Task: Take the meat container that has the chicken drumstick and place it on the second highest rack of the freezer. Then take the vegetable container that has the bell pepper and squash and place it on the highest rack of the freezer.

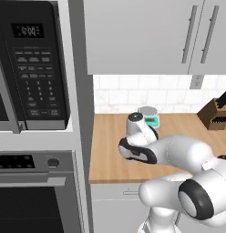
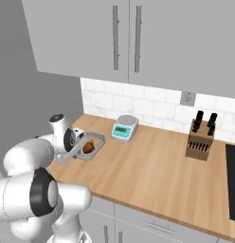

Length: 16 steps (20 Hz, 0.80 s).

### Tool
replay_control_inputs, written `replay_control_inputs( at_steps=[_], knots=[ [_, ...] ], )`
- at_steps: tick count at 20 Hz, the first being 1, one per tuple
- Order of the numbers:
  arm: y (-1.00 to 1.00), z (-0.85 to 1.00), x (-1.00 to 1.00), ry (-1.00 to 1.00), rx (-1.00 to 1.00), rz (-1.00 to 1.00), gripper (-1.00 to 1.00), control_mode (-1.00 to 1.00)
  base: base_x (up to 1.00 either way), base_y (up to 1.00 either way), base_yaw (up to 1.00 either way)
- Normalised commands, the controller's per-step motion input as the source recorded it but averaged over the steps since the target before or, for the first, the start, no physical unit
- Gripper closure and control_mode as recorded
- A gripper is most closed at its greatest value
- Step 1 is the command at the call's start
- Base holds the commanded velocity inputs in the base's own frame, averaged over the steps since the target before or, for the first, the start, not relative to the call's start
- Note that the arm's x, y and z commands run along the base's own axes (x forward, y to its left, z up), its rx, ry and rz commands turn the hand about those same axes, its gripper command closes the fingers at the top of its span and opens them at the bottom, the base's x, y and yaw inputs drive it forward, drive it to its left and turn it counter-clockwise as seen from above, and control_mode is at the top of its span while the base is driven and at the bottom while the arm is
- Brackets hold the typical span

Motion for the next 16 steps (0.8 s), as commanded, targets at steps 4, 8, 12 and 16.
replay_control_inputs(
  at_steps=[4, 8, 12, 16],
  knots=[
    [-0.03, 0.75, -0.36, 0.0, 0.0, 0.09, 1.0, -1.0, 0.0, 0.0, 0.0],
    [-0.28, 0.68, -0.31, 0.0, 0.0, 0.26, 1.0, -1.0, 0.0, 0.0, 0.0],
    [-0.36, 0.41, -0.33, 0.0, 0.0, 0.38, 1.0, -1.0, 0.0, 0.0, 0.0],
    [-0.27, 0.39, -0.45, -0.07, 0.04, 0.39, 1.0, -1.0, 0.0, 0.0, 0.0]
  ],
)
